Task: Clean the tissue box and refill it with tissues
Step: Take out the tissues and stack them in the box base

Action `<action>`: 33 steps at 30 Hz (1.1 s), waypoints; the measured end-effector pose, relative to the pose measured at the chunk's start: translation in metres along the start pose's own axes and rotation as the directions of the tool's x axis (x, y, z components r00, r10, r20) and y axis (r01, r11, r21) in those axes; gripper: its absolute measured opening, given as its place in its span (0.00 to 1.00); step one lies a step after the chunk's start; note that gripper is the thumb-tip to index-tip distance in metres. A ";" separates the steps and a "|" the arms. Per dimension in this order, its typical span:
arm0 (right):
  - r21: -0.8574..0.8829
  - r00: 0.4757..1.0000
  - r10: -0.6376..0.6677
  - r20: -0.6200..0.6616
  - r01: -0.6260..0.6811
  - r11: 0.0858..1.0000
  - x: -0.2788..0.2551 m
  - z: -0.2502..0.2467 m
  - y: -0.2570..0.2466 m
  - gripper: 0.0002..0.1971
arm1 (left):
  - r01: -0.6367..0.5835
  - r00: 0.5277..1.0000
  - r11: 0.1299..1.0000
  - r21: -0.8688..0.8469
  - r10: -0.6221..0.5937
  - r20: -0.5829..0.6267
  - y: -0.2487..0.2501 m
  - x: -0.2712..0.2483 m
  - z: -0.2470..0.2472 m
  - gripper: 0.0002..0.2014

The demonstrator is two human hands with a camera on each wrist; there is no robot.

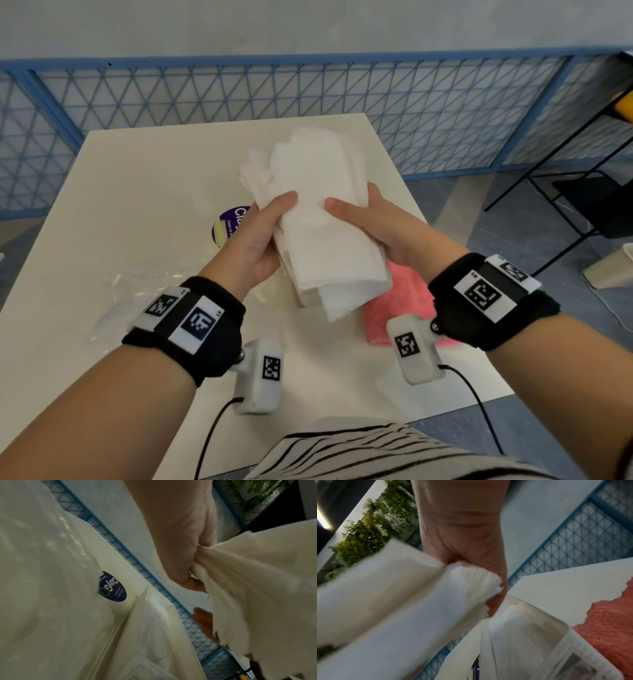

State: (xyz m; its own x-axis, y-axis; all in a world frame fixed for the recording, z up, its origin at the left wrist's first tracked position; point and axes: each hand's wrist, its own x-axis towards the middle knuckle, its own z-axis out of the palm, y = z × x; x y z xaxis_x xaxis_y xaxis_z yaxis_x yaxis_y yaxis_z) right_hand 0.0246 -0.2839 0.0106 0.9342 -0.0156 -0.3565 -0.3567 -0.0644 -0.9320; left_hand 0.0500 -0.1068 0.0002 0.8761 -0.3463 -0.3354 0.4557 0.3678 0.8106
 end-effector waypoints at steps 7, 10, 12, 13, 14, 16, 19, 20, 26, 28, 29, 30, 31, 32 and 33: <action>0.138 0.986 -0.106 -0.131 0.124 0.983 0.014 -0.005 0.005 0.19 | 0.053 0.998 0.946 0.319 -0.037 -0.057 0.004 0.011 0.008 0.20; 0.122 0.982 -0.091 -0.166 0.112 0.986 0.025 -0.001 0.018 0.19 | 0.115 0.993 0.899 0.422 -0.088 -0.081 -0.006 0.011 0.005 0.17; 0.068 0.988 -0.062 -0.138 0.072 0.995 0.031 0.001 0.028 0.19 | 0.161 0.985 0.865 0.475 -0.114 -0.126 -0.015 0.010 0.002 0.17; 0.028 0.989 -0.048 -0.137 0.052 0.998 0.033 0.002 0.032 0.20 | 0.182 0.981 0.849 0.496 -0.124 -0.147 -0.018 0.010 0.002 0.18; -0.024 0.989 -0.032 -0.145 0.029 0.999 0.036 0.004 0.035 0.21 | 0.193 0.979 0.833 0.518 -0.128 -0.159 -0.021 0.009 0.001 0.19; -0.148 0.986 -0.013 -0.165 -0.012 0.989 0.040 0.005 0.037 0.23 | 0.201 0.975 0.802 0.562 -0.112 -0.190 -0.026 0.010 0.001 0.19; -0.359 0.983 -0.005 -0.182 -0.062 0.931 0.043 0.008 0.033 0.26 | 0.200 0.973 0.762 0.616 -0.083 -0.214 -0.027 0.012 0.003 0.21; -0.425 0.985 0.017 -0.174 -0.090 0.901 0.044 0.009 0.032 0.28 | 0.196 0.976 0.725 0.660 -0.080 -0.202 -0.028 0.012 0.004 0.21; -0.664 0.985 0.119 -0.129 -0.175 0.727 0.051 0.014 0.029 0.26 | 0.216 0.976 0.375 0.901 -0.057 -0.210 -0.031 0.016 0.009 0.29; -0.676 0.988 0.036 -0.153 -0.131 0.726 0.052 0.015 0.030 0.28 | 0.212 0.976 0.313 0.926 -0.031 -0.214 -0.031 0.017 0.010 0.28; -0.675 0.987 -0.031 -0.159 -0.086 0.733 0.051 0.016 0.030 0.29 | 0.214 0.976 0.299 0.930 -0.018 -0.219 -0.032 0.017 0.009 0.27; -0.676 0.980 -0.109 -0.165 -0.032 0.737 0.050 0.017 0.032 0.28 | 0.223 0.973 0.301 0.927 -0.009 -0.231 -0.031 0.017 0.008 0.27; -0.704 0.970 -0.181 -0.162 0.015 0.710 0.049 0.017 0.032 0.27 | 0.240 0.968 0.321 0.916 -0.011 -0.250 -0.030 0.016 0.007 0.27; -0.749 0.956 -0.234 -0.175 0.025 0.662 0.049 0.016 0.032 0.25 | 0.256 0.963 0.353 0.900 -0.015 -0.268 -0.030 0.015 0.006 0.27; -0.803 0.942 -0.281 -0.184 0.020 0.595 0.049 0.014 0.031 0.23 | 0.273 0.958 0.395 0.877 -0.028 -0.285 -0.030 0.015 0.005 0.26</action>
State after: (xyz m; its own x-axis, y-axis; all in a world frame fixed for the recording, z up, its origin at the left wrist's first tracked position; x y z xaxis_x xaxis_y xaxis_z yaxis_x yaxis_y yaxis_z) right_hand 0.0591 -0.2723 -0.0364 0.9816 -0.1804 -0.0620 -0.1865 -0.8401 -0.5094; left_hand 0.0483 -0.1275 -0.0265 0.8717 -0.0958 -0.4806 0.2807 -0.7063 0.6499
